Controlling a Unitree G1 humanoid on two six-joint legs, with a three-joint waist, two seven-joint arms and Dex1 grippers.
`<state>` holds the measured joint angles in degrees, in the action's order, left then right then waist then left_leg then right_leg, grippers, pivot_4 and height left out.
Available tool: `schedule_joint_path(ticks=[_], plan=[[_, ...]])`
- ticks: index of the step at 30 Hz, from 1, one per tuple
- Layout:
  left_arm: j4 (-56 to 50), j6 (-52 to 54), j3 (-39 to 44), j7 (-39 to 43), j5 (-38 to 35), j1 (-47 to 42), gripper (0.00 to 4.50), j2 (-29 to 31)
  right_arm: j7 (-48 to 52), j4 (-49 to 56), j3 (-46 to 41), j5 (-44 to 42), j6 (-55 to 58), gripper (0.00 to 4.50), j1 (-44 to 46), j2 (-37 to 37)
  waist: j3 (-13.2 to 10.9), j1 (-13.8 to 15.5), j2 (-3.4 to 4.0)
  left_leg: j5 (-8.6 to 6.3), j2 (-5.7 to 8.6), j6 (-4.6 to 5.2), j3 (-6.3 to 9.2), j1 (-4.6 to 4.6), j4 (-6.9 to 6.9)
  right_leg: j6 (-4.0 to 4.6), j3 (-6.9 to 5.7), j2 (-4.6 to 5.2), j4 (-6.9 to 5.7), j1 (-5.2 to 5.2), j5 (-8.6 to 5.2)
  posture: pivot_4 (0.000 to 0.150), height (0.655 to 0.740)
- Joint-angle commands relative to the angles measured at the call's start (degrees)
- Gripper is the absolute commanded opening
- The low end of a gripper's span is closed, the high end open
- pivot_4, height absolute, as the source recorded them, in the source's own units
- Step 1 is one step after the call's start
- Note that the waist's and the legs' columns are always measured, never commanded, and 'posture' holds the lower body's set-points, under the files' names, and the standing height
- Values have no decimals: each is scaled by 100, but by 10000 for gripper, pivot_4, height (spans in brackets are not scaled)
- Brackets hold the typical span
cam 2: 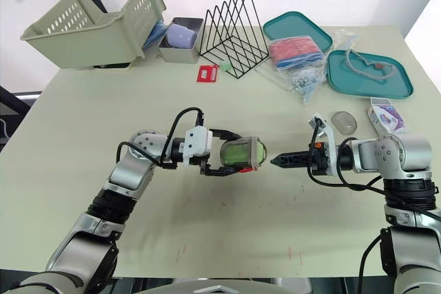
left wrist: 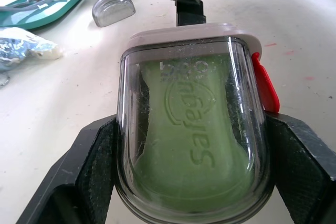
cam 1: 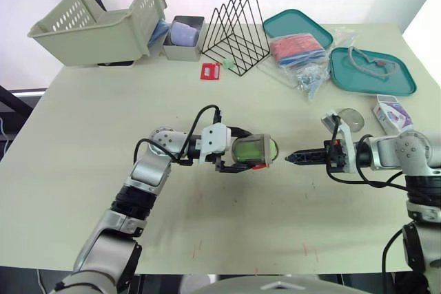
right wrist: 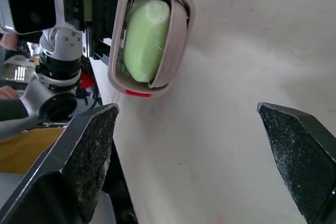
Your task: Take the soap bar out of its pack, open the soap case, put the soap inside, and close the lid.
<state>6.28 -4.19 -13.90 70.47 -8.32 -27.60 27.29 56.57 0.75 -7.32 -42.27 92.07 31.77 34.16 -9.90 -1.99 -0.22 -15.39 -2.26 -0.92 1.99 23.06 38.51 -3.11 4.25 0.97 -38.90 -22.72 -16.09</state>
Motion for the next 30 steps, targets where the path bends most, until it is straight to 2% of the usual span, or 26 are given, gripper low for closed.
schedule_joint_path(ticks=[1,9,20,30], plan=[[-272,-168,44,-93,-80,-39,34750,-2,-361,293,-183,-442,43,44554,51,-155,0,-6,0,0,0,0,0,0,0,0,0,0,0,0,0,1500,7400],[-208,-214,-49,-157,-26,-147,34750,-87,-1116,474,-243,-1251,43,44554,108,-566,0,-20,0,0,0,0,1,0,-2,0,0,-1,-1,0,0,1500,7400],[-268,-227,-119,-166,-5,-183,34750,-148,-2106,127,-361,-1931,43,44554,185,-904,0,-24,0,0,0,0,1,0,-3,0,0,-1,-1,0,0,1500,7400],[-288,-237,-155,-192,-39,-222,34750,-123,-2843,-128,-299,-2756,43,44554,250,-877,0,-31,0,0,0,0,1,1,-5,0,0,-1,2,-1,0,1500,7400]])
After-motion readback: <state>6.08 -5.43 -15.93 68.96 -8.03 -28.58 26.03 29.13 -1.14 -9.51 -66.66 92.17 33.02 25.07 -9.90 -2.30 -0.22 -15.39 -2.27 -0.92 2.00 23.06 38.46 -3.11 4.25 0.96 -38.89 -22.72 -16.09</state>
